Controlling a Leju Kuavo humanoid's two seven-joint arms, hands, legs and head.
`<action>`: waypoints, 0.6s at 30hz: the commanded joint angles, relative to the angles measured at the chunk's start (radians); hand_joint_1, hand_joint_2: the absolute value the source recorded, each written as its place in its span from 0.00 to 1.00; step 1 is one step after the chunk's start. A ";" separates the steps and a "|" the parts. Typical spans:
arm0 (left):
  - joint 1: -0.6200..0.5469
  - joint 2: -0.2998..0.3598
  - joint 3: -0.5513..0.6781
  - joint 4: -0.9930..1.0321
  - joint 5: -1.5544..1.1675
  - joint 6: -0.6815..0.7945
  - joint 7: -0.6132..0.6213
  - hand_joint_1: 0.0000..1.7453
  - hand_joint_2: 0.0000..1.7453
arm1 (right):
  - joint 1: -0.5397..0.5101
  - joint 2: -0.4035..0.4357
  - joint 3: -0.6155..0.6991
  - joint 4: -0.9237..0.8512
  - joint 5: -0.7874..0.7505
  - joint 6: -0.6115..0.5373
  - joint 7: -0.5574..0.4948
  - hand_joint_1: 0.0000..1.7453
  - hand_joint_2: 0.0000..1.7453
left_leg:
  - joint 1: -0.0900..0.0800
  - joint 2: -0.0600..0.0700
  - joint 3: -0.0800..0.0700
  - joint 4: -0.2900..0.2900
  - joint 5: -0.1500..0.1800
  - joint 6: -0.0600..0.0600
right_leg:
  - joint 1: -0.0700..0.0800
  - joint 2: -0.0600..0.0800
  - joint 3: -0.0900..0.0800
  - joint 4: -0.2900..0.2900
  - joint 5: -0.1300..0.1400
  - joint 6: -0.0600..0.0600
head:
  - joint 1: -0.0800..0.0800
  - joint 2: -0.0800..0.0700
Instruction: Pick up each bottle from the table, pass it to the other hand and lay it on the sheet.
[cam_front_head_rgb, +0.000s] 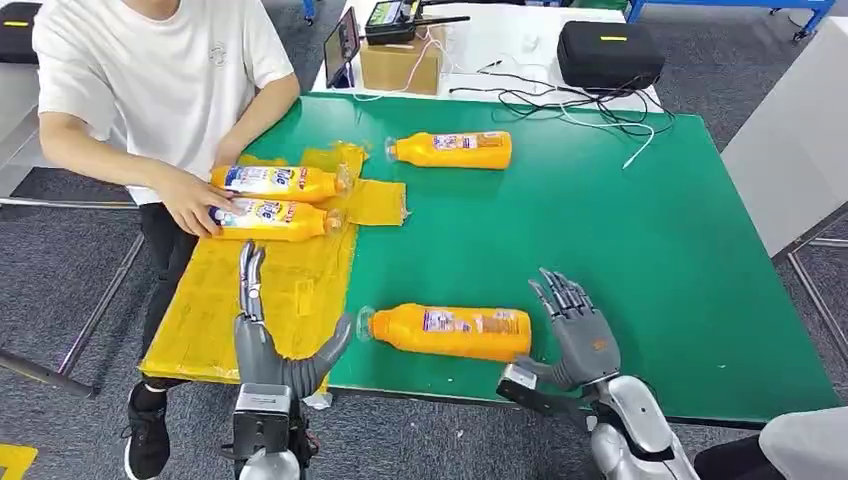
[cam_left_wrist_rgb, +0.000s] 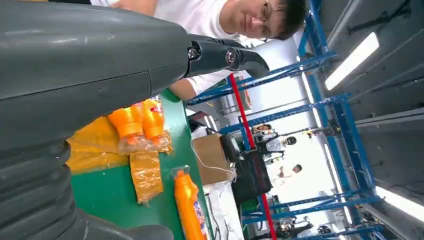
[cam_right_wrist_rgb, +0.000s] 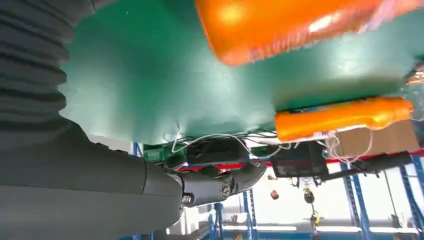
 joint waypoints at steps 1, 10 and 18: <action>-0.016 -0.011 -0.026 0.037 -0.011 -0.001 0.033 0.00 1.00 | -0.148 0.032 0.122 0.209 0.007 0.123 0.040 0.00 1.00 | 0.001 0.005 0.003 0.000 -0.002 -0.002 | 0.001 0.005 0.002 -0.001 0.000 -0.002 | 0.000 0.000; -0.029 -0.004 -0.065 0.043 -0.003 -0.001 0.049 0.00 1.00 | -0.267 0.054 0.261 0.352 -0.008 0.229 0.090 0.00 1.00 | 0.001 0.006 0.002 0.000 -0.001 -0.002 | 0.001 0.006 0.001 -0.001 0.001 -0.003 | 0.000 0.000; -0.022 0.047 -0.117 -0.005 0.015 -0.003 0.083 0.00 1.00 | -0.405 0.145 0.361 0.514 -0.018 0.355 0.235 0.00 1.00 | 0.001 0.006 0.002 0.000 -0.001 -0.002 | 0.001 0.005 0.001 0.000 0.001 -0.002 | 0.000 0.000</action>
